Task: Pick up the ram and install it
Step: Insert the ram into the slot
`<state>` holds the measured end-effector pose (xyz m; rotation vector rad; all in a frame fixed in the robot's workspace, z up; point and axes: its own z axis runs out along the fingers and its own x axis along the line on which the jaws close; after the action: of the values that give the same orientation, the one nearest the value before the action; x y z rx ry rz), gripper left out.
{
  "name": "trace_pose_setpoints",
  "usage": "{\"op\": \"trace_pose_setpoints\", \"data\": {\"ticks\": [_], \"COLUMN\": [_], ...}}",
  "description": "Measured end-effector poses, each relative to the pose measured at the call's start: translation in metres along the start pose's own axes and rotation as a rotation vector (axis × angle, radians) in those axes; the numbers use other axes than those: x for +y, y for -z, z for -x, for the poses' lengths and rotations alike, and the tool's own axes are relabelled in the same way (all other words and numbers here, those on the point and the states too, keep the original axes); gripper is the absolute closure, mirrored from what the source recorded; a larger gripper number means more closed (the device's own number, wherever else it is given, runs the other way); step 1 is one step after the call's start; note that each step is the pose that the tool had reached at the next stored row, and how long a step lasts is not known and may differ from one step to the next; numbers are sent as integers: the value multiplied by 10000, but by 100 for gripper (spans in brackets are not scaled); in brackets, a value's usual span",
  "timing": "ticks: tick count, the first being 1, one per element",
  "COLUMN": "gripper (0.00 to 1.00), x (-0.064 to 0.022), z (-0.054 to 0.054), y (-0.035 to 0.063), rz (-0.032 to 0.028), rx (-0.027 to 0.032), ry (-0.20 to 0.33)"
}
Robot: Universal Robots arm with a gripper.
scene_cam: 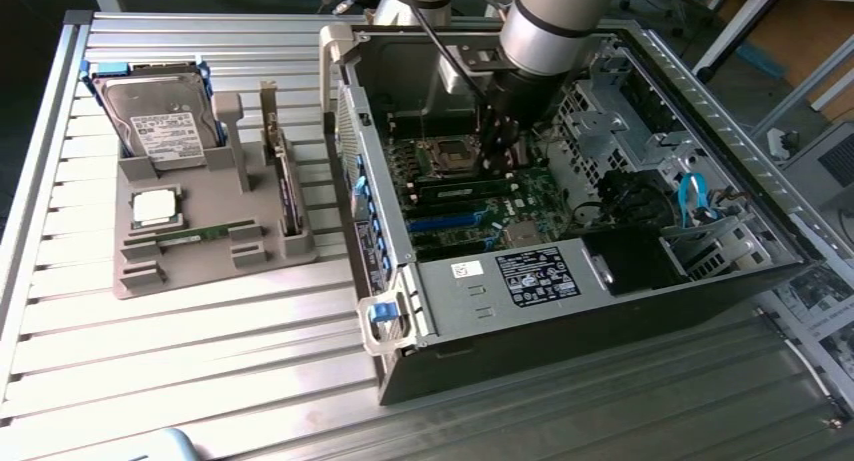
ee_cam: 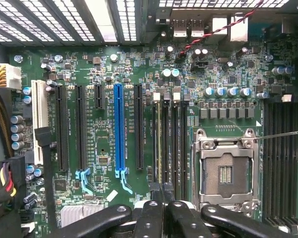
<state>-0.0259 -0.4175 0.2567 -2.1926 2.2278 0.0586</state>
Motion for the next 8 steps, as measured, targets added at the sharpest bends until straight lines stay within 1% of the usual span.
{"op": "trace_pose_setpoints", "data": {"ticks": [8], "gripper": [89], "x": [1], "z": [2], "y": [48], "rz": [0], "rx": [0], "ry": [0]}}
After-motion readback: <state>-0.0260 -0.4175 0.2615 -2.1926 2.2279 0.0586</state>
